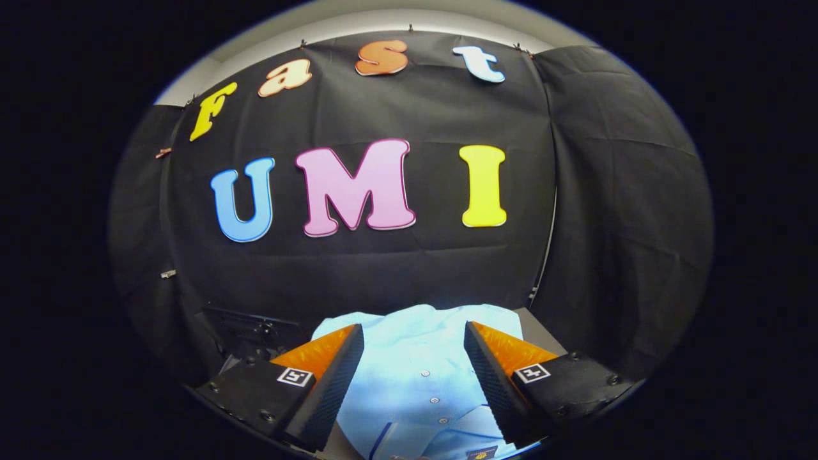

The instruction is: Put the clothes into the washing machine and then close the washing machine lid.

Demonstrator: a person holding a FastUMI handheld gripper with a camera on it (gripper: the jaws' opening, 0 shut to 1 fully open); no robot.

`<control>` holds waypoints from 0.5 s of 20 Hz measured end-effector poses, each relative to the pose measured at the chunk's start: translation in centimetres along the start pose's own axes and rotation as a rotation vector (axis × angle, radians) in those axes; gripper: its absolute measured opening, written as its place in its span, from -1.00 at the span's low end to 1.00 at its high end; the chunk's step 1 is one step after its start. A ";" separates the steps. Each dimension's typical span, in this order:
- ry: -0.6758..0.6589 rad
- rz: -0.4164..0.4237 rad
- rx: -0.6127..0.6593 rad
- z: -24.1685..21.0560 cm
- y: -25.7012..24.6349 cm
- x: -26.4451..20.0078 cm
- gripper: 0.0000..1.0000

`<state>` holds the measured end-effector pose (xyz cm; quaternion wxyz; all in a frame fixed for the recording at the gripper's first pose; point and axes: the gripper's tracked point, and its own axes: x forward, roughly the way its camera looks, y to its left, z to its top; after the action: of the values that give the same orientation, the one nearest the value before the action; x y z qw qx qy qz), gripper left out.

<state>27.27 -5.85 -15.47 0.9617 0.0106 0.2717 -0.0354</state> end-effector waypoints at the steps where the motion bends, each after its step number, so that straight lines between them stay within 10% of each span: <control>1: 0.039 -0.004 -0.008 -0.7 -0.1 1.1 0.97; 10: 0.341 -0.029 -0.029 -8.3 -1.2 6.8 0.98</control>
<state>28.59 -7.19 -26.14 0.9010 -0.0013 0.4317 -0.0428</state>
